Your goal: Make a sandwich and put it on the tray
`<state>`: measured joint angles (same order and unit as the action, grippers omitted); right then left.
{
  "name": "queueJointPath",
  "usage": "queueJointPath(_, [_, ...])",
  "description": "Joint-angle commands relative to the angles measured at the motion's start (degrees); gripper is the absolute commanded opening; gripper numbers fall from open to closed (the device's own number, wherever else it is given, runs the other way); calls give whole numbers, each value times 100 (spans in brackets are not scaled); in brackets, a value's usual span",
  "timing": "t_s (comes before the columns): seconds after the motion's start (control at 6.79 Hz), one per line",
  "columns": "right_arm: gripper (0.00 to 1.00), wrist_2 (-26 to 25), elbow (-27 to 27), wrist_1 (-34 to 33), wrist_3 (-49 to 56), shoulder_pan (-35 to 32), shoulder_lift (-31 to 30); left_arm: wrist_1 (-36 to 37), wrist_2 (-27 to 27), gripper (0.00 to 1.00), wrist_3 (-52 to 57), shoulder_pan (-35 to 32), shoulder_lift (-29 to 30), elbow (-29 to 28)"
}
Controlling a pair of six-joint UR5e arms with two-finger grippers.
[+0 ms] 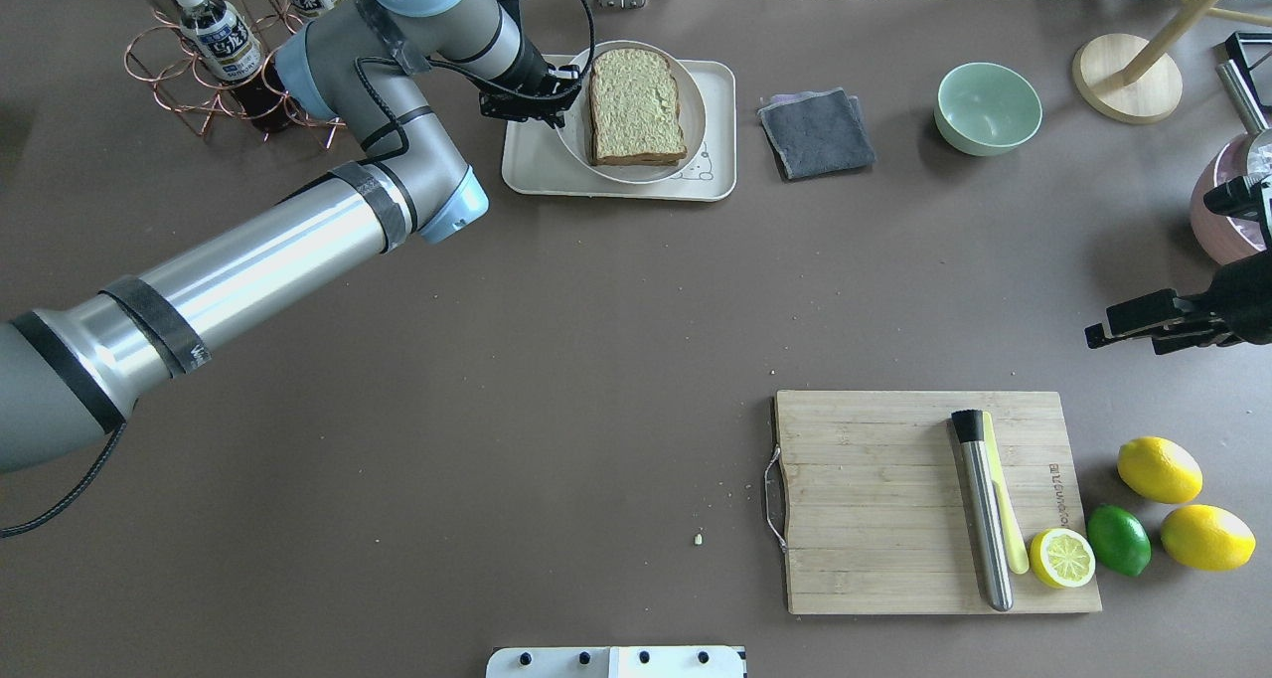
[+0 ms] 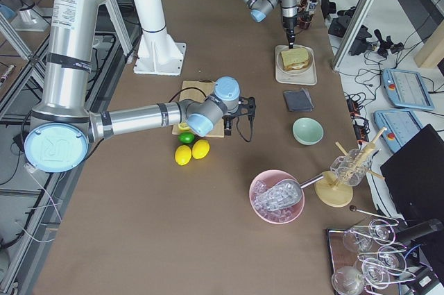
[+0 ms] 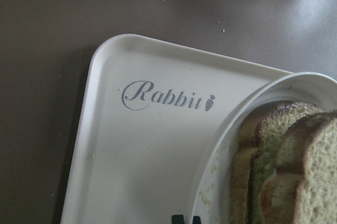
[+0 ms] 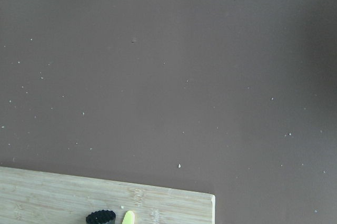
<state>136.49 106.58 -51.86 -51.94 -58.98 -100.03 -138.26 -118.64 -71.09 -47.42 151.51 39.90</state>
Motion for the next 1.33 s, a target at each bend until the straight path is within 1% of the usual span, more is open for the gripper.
queueJointPath(0.0, [100, 0, 4, 0, 0, 0, -34, -8, 86, 45, 7, 5, -34, 0])
queueJointPath(0.15, [100, 9, 4, 0, 0, 9, -34, -60, 104, 57, -2, 14, -51, 0])
queueJointPath(0.29, [100, 9, 4, 0, 0, 18, -34, -87, 104, 60, -2, 14, -60, 0])
queueJointPath(0.44, [100, 9, 4, 0, 0, 27, -34, -70, 61, 60, -2, -21, -69, 9])
queueJointPath(0.59, [100, 9, 12, 0, 0, 35, -34, -61, -36, 60, 24, -65, -217, 200])
queueJointPath(0.74, [100, 9, 12, 0, 9, 35, -34, 0, -141, 61, 59, -126, -749, 907])
queueJointPath(0.88, [100, 18, 21, -17, 9, 105, -25, 601, -525, 61, 251, -240, -1433, 1810])
queueJointPath(1.03, [100, 9, -14, -44, 209, 36, -25, 1504, -738, 61, 984, -380, -1988, 2733])
queueJointPath(1.18, [100, 18, -110, -61, 594, -86, -51, 2713, -757, 62, 1879, -521, -2333, 3543])
